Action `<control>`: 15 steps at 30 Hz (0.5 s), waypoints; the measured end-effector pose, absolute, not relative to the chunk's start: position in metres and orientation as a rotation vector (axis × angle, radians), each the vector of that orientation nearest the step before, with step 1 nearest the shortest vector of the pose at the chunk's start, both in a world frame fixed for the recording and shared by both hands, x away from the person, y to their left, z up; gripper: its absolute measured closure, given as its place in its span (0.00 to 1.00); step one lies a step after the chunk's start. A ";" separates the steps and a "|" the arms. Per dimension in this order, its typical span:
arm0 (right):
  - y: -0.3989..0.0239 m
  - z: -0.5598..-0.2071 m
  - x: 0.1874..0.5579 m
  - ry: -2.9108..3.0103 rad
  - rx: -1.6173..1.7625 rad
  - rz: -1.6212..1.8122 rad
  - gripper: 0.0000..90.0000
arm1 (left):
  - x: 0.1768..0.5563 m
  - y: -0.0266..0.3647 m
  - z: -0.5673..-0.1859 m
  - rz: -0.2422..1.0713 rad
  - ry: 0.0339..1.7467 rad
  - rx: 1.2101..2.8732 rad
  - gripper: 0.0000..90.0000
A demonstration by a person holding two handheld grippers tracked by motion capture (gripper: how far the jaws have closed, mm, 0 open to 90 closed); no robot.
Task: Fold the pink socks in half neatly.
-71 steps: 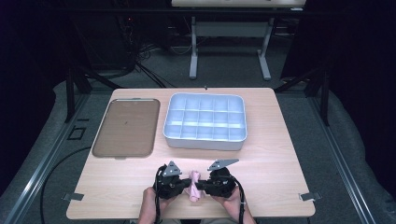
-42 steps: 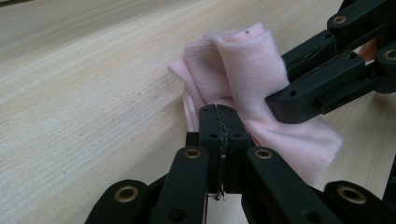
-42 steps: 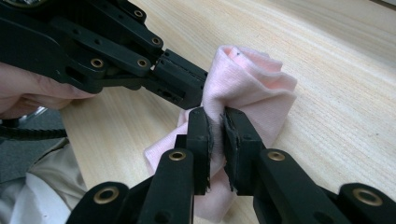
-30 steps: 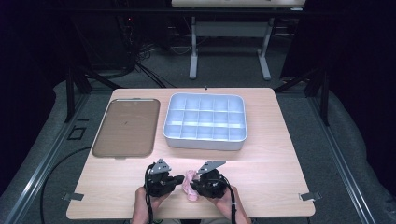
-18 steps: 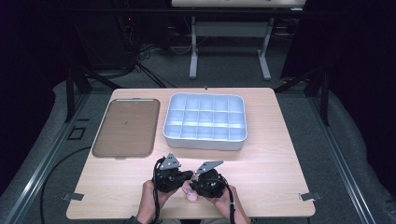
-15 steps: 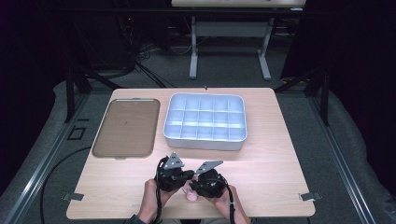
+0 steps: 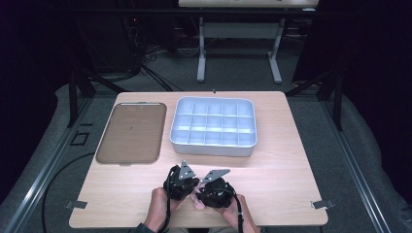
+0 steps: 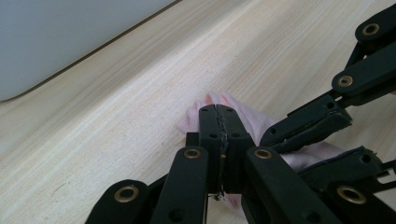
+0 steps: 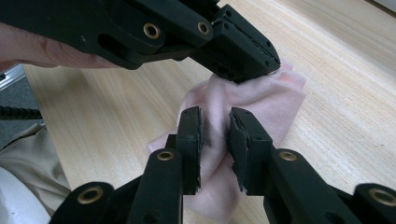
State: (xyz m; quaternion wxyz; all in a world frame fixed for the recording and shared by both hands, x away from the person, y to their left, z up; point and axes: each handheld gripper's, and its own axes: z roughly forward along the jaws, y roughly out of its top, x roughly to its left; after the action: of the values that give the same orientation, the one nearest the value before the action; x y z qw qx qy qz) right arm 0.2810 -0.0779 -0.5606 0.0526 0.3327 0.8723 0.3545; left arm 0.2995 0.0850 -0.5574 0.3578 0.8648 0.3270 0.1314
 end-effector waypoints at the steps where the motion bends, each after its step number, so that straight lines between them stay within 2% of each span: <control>1: -0.078 -0.561 0.281 2.652 1.012 1.078 0.82 | 0.299 0.085 -0.557 0.339 0.844 2.232 1.00; 4: -0.078 -0.560 0.280 2.655 0.996 1.070 0.79 | 0.299 0.085 -0.558 0.348 0.849 2.224 1.00; 7: -0.080 -0.559 0.280 2.672 1.008 1.095 0.71 | 0.296 0.084 -0.557 0.377 0.839 2.229 1.00; 15: -0.093 -0.556 0.276 2.675 1.018 1.155 0.74 | 0.296 0.083 -0.557 0.383 0.849 2.234 1.00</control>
State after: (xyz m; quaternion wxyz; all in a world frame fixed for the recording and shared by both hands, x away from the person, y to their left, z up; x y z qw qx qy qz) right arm 0.2756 -0.0929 -0.5558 0.0274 0.3296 0.8664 0.3741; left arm 0.2959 0.0832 -0.5573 0.3531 0.8635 0.3282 0.1482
